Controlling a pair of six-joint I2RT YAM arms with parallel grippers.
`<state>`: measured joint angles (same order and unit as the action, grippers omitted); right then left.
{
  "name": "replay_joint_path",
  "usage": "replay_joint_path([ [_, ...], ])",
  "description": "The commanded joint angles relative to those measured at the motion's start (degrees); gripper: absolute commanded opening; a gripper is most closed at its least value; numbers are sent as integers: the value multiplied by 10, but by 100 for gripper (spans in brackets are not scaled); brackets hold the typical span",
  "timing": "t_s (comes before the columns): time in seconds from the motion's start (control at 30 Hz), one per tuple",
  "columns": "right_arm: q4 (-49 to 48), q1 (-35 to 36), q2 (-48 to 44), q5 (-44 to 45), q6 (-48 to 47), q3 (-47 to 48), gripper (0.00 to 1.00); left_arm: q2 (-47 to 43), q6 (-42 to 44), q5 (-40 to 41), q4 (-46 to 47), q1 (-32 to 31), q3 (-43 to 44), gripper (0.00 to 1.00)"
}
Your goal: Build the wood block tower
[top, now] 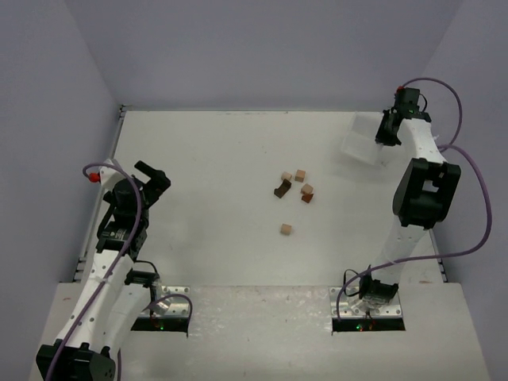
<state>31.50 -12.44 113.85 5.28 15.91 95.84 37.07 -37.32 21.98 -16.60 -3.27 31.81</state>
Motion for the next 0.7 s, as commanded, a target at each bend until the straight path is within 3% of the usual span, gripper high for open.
replay_joint_path([
  [0.0, -8, -20, 36, -50, 62, -6, 0, 15, 13, -29, 34, 5, 13, 100],
  [0.13, -8, -26, 67, -37, 60, -4, 4, 18, 13, -37, 39, 5, 12, 100],
  [0.2, -8, -26, 72, -31, 63, -6, 18, 18, 14, -39, 39, 5, 12, 100],
  [0.23, -8, -27, 70, -29, 65, -9, 42, 18, 15, -40, 40, 5, 12, 100],
  [0.27, -10, -27, 63, -29, 66, -16, 87, 17, 15, -40, 40, 5, 12, 100],
  [0.3, -16, -26, 43, -35, 65, -30, 98, 16, 15, -40, 40, 5, 12, 100],
  [0.5, -55, 10, -113, -69, 34, -137, 99, 15, 16, -52, 43, 5, 11, 100],
  [0.67, -68, 155, -317, -12, 79, -301, 99, 15, 19, -66, 47, 5, 10, 100],
])
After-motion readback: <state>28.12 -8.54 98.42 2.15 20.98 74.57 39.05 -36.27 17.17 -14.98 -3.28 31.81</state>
